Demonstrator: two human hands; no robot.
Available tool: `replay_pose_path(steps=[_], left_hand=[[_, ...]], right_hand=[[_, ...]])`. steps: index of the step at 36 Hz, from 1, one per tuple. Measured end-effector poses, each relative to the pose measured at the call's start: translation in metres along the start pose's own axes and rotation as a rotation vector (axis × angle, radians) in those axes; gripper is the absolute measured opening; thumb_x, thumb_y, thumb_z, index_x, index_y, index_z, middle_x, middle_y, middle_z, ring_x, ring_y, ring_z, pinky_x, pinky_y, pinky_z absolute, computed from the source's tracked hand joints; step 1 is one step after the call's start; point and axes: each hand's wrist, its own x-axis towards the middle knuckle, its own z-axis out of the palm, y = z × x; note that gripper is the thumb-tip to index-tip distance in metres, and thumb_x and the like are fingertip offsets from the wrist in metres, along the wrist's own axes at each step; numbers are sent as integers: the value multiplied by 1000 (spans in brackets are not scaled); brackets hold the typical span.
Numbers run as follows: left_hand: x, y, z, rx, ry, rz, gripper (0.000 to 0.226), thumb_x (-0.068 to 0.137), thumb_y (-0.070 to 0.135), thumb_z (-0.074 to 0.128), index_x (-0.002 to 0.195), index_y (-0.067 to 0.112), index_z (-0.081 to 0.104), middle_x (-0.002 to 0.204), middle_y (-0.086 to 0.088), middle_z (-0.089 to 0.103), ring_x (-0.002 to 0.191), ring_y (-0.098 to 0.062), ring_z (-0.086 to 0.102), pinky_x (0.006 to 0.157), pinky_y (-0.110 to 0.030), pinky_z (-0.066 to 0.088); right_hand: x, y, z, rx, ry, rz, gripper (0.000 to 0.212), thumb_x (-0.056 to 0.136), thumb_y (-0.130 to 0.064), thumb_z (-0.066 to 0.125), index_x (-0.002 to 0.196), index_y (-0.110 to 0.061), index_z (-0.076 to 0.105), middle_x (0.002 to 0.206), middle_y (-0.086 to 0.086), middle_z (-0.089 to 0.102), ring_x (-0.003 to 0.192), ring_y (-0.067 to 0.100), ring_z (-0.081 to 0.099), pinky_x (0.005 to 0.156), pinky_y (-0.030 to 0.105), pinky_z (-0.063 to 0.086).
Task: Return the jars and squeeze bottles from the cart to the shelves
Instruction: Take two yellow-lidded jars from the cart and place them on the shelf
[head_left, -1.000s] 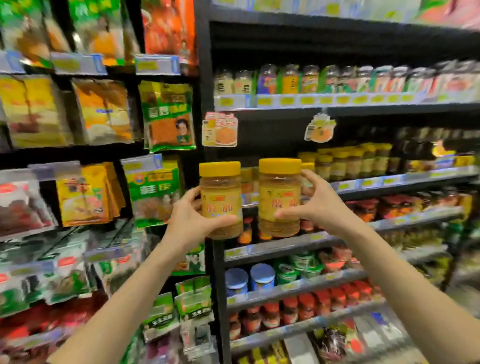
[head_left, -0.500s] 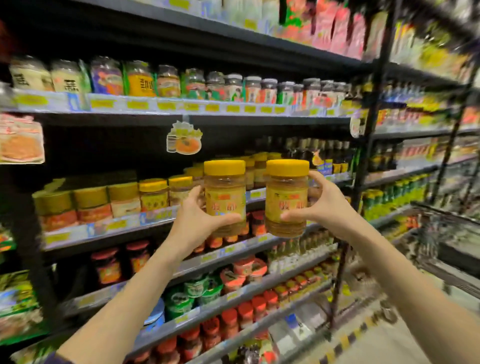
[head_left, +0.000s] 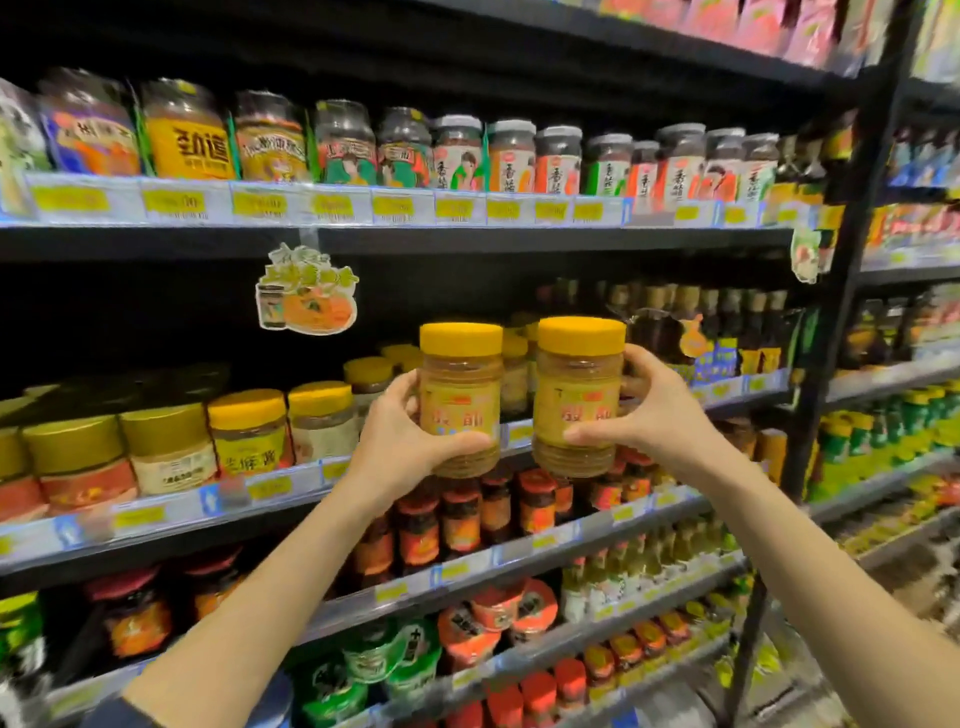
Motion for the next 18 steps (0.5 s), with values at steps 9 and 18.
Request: replay_pose_path(steps=[9,18], left_hand=[[53,-25,-16,30,100,-56,84,54,15,88,126,18,44,100,14,62,92,0,62,75,-17,52],[47,-40,-41,124,211,-138,86,54,18,88,127,19,43,100,15,63,91,1,63,75,-18,53]], right_hand=[[86,36,34,63,-130,-7,73,48,-18,89,114,-14,60,106,-1,71,92,5,69,78,19,57],[142,62,90,86,-249,-16,82,46,-20,92,118,-12,55,111,4,68,101,14,66,82,24,57]])
